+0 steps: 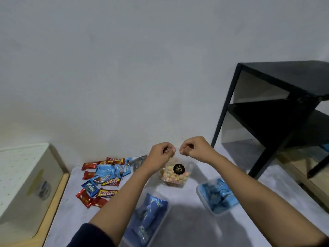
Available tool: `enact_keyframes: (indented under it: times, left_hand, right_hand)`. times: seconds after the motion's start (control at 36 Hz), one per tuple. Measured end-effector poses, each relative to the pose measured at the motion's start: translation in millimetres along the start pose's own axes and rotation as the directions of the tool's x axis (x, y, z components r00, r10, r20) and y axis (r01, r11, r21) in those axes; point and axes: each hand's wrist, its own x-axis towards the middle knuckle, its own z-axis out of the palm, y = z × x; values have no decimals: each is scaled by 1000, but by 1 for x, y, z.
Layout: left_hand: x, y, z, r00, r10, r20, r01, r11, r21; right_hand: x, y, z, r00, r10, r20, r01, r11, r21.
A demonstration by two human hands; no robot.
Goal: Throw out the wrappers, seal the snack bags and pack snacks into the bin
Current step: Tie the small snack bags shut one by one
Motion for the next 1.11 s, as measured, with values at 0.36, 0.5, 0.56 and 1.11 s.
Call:
enact_keyframes:
  times: [0.36,0.5,0.56,1.11]
  left_hand:
    - [0,-10,19,999,-40,-17,39,998,-46]
    - [0,-14,20,999,-45,4,45,996,-70]
    - [2,-14,20,999,-49,22,50,996,-76]
    - [2,-22,5,996,-73,-53,55,958,-281]
  right_hand:
    - [-18,37,-3,998,38,40,-42,992,115]
    - [-20,44,-2,998,56,27,-59,994,97]
    - [-20,46,-2,997,55,45,-57,998,38]
    - [-28,57,-12,992,53,-111,-25,971,239]
